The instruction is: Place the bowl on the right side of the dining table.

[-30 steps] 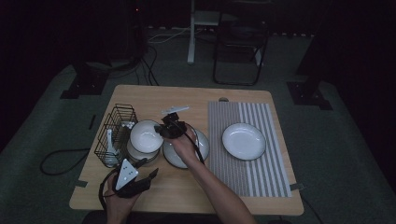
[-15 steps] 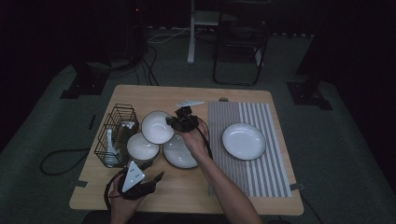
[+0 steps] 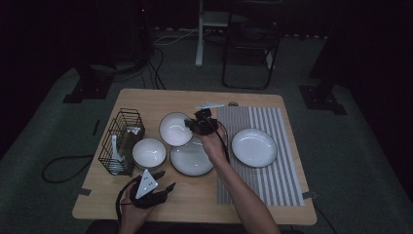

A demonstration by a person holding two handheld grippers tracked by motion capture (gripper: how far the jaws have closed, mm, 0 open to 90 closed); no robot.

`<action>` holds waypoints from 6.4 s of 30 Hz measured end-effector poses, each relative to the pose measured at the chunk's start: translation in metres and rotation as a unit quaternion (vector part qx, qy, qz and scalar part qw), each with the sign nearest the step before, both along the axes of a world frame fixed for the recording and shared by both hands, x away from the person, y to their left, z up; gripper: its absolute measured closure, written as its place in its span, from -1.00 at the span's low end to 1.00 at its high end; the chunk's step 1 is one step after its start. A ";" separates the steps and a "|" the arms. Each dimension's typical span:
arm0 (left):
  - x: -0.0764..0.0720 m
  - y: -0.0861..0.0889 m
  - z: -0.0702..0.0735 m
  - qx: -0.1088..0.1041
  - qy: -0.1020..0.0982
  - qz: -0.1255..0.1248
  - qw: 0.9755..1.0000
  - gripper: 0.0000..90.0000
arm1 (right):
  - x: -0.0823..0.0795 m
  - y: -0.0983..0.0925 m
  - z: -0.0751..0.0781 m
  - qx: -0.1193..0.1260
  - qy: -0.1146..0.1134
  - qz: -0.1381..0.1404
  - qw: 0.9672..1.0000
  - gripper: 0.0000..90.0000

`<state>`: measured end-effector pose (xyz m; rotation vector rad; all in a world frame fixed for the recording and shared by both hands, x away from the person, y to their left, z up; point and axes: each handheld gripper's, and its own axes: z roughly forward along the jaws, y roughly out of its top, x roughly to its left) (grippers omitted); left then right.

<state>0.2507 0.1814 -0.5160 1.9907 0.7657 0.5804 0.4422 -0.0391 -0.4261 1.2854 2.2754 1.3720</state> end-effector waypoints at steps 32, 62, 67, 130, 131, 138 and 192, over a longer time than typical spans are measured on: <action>0.017 -0.007 -0.025 0.012 0.032 0.011 0.999 -0.02 | 0.009 -0.066 -0.014 -0.013 0.000 -0.062 0.998 0.82; 0.019 -0.013 -0.026 0.029 0.047 0.005 0.998 -0.06 | 0.006 -0.153 -0.034 -0.032 0.018 -0.162 0.986 0.82; 0.019 -0.013 -0.026 0.031 0.047 0.005 0.998 -0.07 | 0.003 -0.164 -0.036 -0.034 0.021 -0.172 0.984 0.82; 0.019 -0.015 -0.026 0.034 0.047 0.004 0.998 -0.08 | -0.024 -0.249 -0.072 -0.041 0.081 -0.254 0.963 0.82; 0.019 -0.015 -0.026 0.034 0.046 0.005 0.998 -0.08 | -0.025 -0.250 -0.072 -0.042 0.081 -0.255 0.963 0.82; 0.019 -0.015 -0.026 0.034 0.045 0.006 0.998 -0.08 | -0.027 -0.253 -0.073 -0.048 0.084 -0.257 0.962 0.82; 0.019 -0.015 -0.026 0.034 0.046 0.006 0.998 -0.09 | -0.026 -0.254 -0.077 -0.041 0.080 -0.254 0.963 0.63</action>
